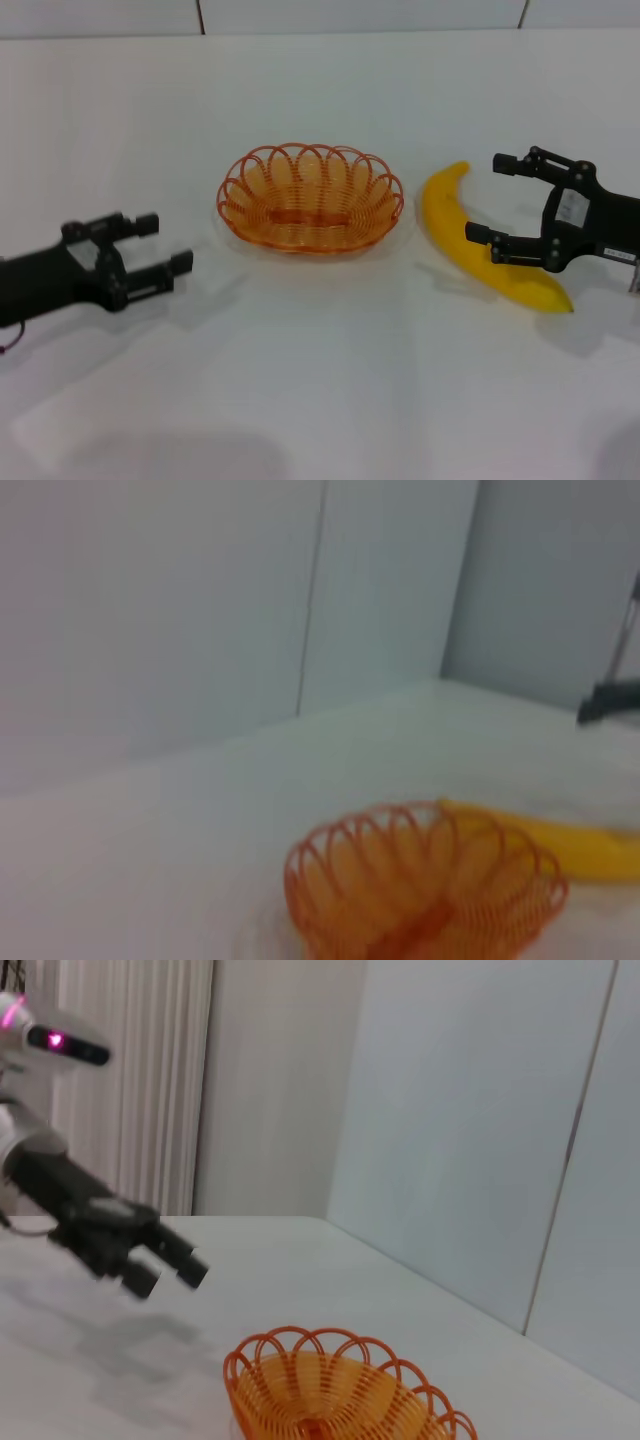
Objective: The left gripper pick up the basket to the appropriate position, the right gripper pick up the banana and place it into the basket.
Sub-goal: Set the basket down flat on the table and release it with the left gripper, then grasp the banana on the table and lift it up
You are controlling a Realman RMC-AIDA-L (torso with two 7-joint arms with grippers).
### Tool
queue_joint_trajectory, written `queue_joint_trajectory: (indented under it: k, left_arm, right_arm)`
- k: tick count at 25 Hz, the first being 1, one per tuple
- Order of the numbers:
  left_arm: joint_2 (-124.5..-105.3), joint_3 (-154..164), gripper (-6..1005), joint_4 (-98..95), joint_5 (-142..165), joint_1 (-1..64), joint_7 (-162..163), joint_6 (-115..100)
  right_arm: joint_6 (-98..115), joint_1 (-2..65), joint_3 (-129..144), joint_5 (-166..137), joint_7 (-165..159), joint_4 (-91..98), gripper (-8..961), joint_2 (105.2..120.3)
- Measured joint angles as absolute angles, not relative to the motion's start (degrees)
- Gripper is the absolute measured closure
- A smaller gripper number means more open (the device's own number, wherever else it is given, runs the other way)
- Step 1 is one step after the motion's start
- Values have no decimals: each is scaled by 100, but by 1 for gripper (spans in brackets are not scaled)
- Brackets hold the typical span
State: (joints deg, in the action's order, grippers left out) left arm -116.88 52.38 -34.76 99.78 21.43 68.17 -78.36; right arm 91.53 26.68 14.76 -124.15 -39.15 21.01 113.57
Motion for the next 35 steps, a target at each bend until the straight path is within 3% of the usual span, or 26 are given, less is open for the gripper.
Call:
queue_joint_trajectory:
  k: [18,35]
  left_arm:
    - [-11696,5238,268,-2966,9990,2169,6162,-7531]
    - [-11698,5229,269,-2962,9896,2172,6152,-7564]
  right_arm:
    - [8528,2655,1597,-12824,-4399,2100,75,11321]
    - [7649,3020,2412,-12849,-5902,2110,75,11411]
